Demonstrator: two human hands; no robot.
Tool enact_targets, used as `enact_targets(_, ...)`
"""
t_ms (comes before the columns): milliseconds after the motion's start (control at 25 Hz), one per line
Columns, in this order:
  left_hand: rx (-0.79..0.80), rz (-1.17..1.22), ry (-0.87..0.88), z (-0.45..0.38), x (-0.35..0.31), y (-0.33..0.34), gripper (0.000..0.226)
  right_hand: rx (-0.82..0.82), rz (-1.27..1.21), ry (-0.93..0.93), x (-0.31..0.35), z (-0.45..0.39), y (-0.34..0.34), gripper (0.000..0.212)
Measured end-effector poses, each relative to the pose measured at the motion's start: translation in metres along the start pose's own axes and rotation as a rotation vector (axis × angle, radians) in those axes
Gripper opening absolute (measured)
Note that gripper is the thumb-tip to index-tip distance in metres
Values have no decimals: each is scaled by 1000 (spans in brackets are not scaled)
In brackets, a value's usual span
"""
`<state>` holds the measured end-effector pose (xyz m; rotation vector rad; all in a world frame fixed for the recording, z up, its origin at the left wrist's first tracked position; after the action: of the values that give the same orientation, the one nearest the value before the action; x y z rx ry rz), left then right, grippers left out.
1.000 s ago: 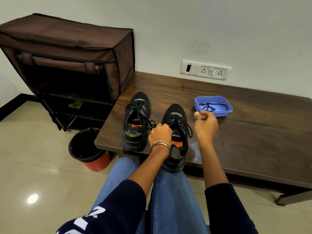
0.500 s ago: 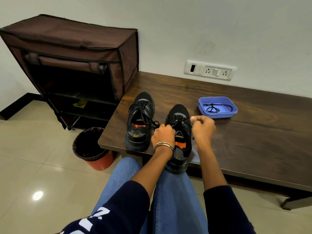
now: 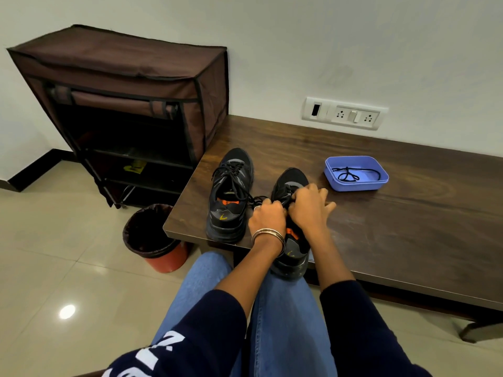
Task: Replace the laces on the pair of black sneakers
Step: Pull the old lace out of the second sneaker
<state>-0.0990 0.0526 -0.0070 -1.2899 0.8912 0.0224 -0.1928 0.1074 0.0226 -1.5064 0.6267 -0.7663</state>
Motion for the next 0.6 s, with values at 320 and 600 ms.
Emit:
enact_targets(320, -10, 26, -8, 0, 0, -1, 32, -36, -1099, 307, -43, 13, 0, 13)
enact_targets(600, -21, 31, 0, 2, -1, -3, 32, -235, -956, 606, -92, 18, -19, 26)
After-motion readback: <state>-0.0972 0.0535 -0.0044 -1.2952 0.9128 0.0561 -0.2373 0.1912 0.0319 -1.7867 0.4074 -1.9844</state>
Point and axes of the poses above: each hand's wrist, its own z-axis away from the middle knuckle, its own y-axis out of the palm, x = y × z, the point moved 8 cm from there along -z, towards the middle knuckle, and after that the axes turned 12 degrees about z, right-handed, at the moved point
